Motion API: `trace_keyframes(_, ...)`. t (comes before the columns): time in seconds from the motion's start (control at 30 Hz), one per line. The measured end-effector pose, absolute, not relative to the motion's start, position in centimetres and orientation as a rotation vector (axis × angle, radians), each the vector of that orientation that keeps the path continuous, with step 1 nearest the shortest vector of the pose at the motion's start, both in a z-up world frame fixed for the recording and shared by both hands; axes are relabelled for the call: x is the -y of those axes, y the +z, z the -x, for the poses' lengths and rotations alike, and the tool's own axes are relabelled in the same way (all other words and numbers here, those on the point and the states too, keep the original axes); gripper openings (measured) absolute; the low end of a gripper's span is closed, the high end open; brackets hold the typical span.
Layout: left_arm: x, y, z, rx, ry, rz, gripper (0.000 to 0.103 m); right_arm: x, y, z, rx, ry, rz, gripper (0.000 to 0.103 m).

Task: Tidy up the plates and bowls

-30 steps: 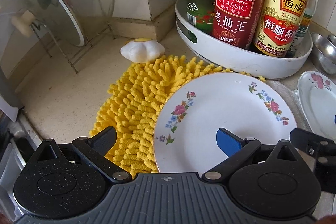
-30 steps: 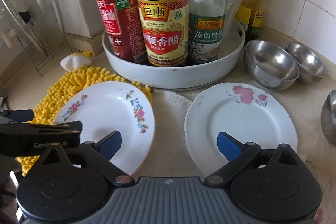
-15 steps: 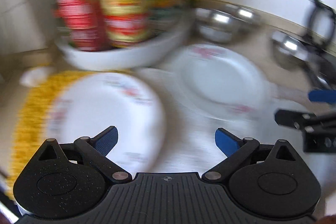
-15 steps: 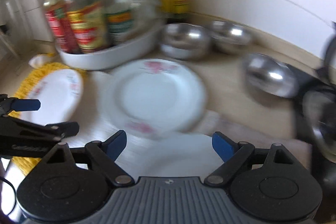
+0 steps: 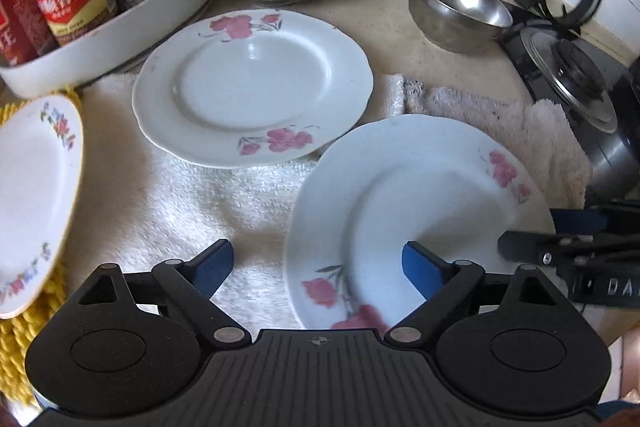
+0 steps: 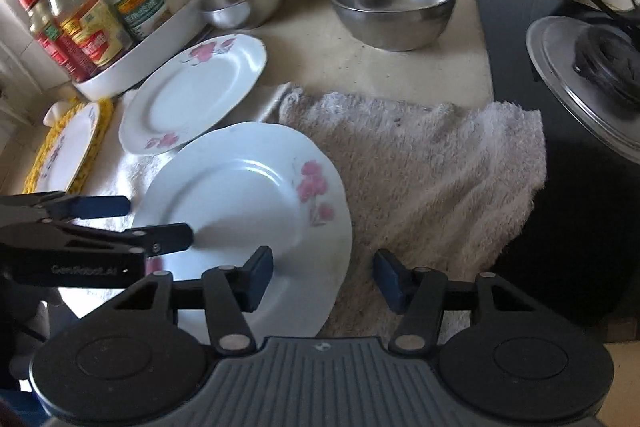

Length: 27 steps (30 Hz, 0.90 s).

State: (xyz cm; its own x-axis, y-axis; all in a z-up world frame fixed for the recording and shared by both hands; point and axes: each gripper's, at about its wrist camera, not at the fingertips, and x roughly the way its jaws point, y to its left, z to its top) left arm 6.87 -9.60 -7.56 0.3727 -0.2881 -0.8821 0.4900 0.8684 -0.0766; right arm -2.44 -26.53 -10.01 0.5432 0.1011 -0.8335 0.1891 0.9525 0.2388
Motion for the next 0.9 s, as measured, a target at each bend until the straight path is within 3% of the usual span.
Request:
trace_keyframes(0.3, 10.8, -7.4, -5.9, -1.07, -0.517, -0.205, 0.092, 25.9, -9.9, 2.1, -0.973, 0.012, -0.305, 0.077)
trace_keyframes(0.43, 10.8, -7.1, -5.9, -1.057, -0.517, -0.197, 0.081, 25.6, -9.8, 1.8, -0.962, -0.002, -0.302, 0.077)
trace_keyframes(0.6, 10.6, -7.0, -6.1, -1.055, -0.512, -0.202, 0.079, 25.2, -9.8, 1.2, -0.963, -0.011, -0.278, 0.076)
trace_keyframes(0.7, 10.4, -7.0, -6.1, -1.057, -0.528, -0.211, 0.085, 25.3, -9.7, 1.0, -0.978, -0.012, -0.261, 0.075)
trace_keyframes(0.9, 8.8, -6.4, -6.7, -1.029, -0.517, -0.222, 0.086, 25.6, -7.1, 1.0, -0.892, -0.1, -0.226, 0.075)
